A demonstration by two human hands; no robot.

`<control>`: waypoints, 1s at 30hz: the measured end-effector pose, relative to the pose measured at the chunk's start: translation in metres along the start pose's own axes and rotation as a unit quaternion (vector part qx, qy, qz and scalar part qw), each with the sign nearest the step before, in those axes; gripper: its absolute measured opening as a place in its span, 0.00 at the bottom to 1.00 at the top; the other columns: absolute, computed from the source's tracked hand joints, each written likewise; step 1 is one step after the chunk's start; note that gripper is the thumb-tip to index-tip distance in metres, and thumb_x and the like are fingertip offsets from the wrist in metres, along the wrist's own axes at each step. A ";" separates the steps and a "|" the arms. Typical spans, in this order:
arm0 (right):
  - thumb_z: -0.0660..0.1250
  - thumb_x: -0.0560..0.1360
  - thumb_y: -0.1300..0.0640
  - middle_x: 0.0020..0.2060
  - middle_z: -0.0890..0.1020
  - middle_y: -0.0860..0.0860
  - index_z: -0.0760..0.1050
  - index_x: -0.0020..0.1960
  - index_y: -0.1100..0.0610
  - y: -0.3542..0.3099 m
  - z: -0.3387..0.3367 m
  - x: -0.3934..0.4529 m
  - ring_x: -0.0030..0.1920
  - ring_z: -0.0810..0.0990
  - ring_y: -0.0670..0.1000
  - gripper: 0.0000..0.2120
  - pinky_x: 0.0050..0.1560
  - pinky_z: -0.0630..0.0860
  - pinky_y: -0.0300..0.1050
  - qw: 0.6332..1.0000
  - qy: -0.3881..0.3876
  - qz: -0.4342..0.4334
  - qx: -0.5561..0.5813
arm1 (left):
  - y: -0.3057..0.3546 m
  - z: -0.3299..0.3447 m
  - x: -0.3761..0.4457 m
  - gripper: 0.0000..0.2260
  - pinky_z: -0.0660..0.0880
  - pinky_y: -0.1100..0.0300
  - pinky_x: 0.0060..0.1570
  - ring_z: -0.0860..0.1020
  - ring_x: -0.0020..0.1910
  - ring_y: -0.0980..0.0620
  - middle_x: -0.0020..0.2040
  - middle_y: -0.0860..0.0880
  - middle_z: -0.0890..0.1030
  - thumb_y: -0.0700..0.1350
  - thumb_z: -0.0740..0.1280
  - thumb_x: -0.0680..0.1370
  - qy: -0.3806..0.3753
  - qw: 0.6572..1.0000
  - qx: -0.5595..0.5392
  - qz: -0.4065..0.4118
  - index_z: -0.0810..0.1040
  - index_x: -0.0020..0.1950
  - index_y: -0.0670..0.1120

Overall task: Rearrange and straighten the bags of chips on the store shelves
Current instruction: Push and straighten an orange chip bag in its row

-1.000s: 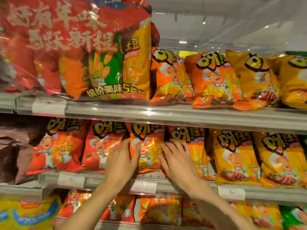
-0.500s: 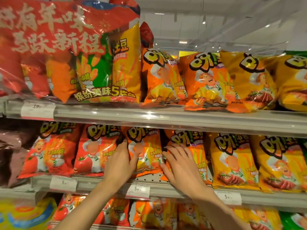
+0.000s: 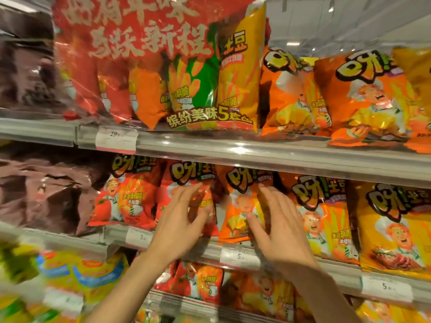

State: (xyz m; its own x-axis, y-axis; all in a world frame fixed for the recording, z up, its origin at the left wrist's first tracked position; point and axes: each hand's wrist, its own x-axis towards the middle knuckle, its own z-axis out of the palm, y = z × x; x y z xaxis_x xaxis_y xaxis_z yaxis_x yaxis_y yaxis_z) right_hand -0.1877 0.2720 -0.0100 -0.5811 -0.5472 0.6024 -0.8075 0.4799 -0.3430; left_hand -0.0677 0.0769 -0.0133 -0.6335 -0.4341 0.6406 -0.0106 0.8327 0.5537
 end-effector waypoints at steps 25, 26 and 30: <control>0.72 0.74 0.46 0.70 0.66 0.52 0.53 0.78 0.49 -0.233 0.144 0.077 0.69 0.69 0.53 0.40 0.64 0.67 0.42 0.989 -0.132 0.059 0.033 | -0.203 -0.150 0.044 0.30 0.61 0.48 0.75 0.56 0.79 0.49 0.78 0.49 0.61 0.56 0.68 0.78 -0.141 0.986 -0.050 -0.067 0.59 0.78 0.62; 0.73 0.73 0.45 0.69 0.66 0.54 0.52 0.78 0.48 -0.234 0.144 0.085 0.68 0.71 0.55 0.42 0.62 0.69 0.44 0.985 -0.156 0.071 0.026 | -0.201 -0.151 0.046 0.30 0.60 0.46 0.75 0.54 0.80 0.49 0.80 0.49 0.59 0.55 0.67 0.79 -0.149 0.985 -0.049 -0.070 0.58 0.78 0.62; 0.76 0.69 0.45 0.71 0.65 0.58 0.45 0.80 0.46 -0.228 0.148 0.112 0.65 0.75 0.58 0.51 0.56 0.73 0.45 0.964 -0.236 0.118 0.025 | -0.195 -0.147 0.044 0.29 0.55 0.47 0.76 0.44 0.81 0.49 0.82 0.44 0.50 0.54 0.64 0.80 -0.176 0.981 -0.035 -0.074 0.54 0.78 0.63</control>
State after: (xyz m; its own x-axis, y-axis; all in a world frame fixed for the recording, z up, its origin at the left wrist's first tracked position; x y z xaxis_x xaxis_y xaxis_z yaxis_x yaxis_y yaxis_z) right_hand -0.0834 0.0003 0.0291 -0.7211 -0.6836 0.1128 -0.6442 0.6017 -0.4722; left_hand 0.0205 -0.1546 -0.0150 -0.8570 -0.3923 0.3342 -0.0771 0.7387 0.6696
